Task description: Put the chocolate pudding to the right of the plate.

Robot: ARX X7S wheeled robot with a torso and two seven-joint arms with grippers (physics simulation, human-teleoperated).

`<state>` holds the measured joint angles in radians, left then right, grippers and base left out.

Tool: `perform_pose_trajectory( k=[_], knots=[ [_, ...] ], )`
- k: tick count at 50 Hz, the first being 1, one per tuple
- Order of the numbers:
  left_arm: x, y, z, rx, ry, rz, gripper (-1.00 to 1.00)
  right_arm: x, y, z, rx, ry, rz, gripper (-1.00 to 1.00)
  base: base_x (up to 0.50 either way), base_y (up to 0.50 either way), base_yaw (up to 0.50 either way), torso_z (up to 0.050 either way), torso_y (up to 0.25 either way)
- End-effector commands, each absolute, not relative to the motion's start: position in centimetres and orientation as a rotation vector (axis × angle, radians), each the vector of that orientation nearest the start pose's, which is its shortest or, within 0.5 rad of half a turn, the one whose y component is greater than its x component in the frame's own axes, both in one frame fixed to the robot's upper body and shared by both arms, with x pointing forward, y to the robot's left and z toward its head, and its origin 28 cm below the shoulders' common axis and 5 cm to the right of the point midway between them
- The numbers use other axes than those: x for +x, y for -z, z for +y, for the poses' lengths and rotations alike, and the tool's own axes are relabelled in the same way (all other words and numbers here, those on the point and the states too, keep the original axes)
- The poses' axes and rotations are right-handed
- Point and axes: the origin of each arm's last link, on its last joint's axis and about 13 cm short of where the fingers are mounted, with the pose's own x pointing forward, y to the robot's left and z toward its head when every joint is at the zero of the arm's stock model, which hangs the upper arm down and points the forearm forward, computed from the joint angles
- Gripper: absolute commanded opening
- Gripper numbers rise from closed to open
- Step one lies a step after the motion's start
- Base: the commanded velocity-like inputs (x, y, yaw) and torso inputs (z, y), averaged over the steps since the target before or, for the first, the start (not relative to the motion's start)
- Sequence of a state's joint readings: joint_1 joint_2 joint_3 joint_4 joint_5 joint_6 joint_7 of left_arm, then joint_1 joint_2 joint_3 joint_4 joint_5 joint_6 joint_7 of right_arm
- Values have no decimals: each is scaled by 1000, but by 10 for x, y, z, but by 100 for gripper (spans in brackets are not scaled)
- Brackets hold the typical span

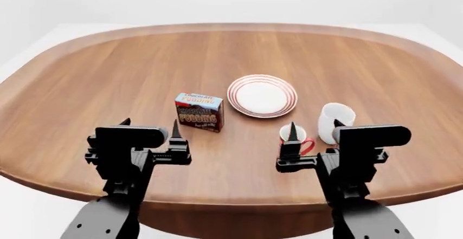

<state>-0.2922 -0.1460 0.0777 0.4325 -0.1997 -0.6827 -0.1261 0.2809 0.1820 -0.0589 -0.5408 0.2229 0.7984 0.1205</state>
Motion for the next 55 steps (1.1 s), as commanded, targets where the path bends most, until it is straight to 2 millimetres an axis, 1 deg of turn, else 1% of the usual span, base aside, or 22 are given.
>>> perform_pose_trajectory(
  k=[1,4,5,17,28,29,35,36,39,44,47,55],
  knots=[
    [252,-134,210,20,49,-43,100,236,-143,-109,-51,-67,-13,100,500,0,0,0,0],
    [251,-133,210,15,50,-41,100,237,-147,-110,-47,-65,-19,100,500,0,0,0,0],
    [251,-132,210,13,52,-39,100,237,-144,-110,-44,-66,-19,100,500,0,0,0,0],
    [252,-130,211,19,44,-39,100,238,-141,-109,-46,-70,-14,100,500,0,0,0,0],
    [253,-129,212,20,41,-42,100,238,-141,-110,-44,-69,-14,100,500,0,0,0,0],
    [253,-129,212,18,41,-41,100,239,-144,-110,-42,-69,-13,100,500,0,0,0,15],
    [253,-130,212,20,39,-44,100,238,-142,-110,-45,-67,-16,100,500,0,0,0,0],
    [253,-130,212,21,39,-45,100,238,-144,-110,-44,-67,-15,100,500,0,0,0,0],
    [252,-130,213,21,38,-46,100,238,-141,-110,-45,-67,-13,100,500,0,0,0,0],
    [252,-129,213,18,38,-45,100,239,-142,-110,-40,-68,-10,100,500,0,0,0,0],
    [253,-129,213,19,37,-44,100,238,-139,-110,-44,-69,-10,100,500,0,0,0,3],
    [253,-131,213,17,36,-48,100,238,-142,-111,-45,-66,-13,100,500,0,0,0,1]
  ],
)
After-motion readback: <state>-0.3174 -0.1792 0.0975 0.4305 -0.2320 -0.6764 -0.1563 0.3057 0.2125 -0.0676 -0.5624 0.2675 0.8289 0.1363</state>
